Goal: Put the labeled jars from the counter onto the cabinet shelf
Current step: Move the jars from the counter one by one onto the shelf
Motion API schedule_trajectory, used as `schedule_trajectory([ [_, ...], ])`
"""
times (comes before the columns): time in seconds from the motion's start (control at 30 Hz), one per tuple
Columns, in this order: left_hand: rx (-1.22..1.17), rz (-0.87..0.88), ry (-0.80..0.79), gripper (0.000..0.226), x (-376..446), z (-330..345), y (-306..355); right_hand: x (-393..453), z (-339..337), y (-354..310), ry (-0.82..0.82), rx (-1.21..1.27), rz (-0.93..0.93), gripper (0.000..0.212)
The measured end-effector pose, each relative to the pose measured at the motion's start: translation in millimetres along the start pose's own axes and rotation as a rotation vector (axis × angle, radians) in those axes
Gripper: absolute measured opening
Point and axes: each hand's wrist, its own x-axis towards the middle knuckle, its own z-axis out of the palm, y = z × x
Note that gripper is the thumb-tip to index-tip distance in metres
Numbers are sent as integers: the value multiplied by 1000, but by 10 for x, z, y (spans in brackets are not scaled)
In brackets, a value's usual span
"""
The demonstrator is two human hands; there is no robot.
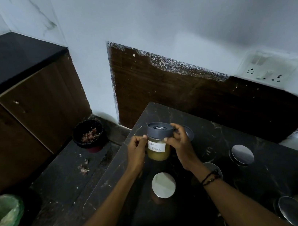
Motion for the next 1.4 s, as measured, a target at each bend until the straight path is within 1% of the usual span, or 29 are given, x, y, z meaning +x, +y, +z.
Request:
schedule_trajectory([
  [0.13,-31,21,2,20,-56,41,50,-83,-18,-50,49,41,-6,43],
  [0.27,-35,140,-9,17,7,112,361,-37,-22,-327,95,54,-88,41],
  [0.4,-57,269,-33,13,140,234,921,105,-38,-826,112,66,-232,36],
  [0.53,-102,387,-41,12,188,414,1545,187,-66,-1433,129,38,-363,45],
  [0.67,-149,506,-55,16,149,621,2228,190,-102,-2103,142,26,-529,38],
  [0.77,-155,585,-56,13,104,735,2615,135,-117,-2472,117,-17,-600,43],
  [0.87,-138,703,-21,12,5,837,2995,27,-141,-2853,133,-101,-698,53],
  [0.97,-113,826,8,15,-111,912,3365,-74,-143,-3289,208,-193,-793,61],
  [1.13,-170,949,-10,16,-318,990,4031,-177,-95,-3999,374,-326,-960,62],
  [1.27,-209,1020,-55,15,-380,1099,4612,-103,-107,-4508,463,-276,-1051,41],
  [1.33,-190,1018,-65,23,-319,1189,4868,-4,-133,-4740,513,-300,-1047,38],
  [1.4,-144,1010,-49,33,-216,1292,5076,132,-159,-4936,558,-340,-1032,39],
])
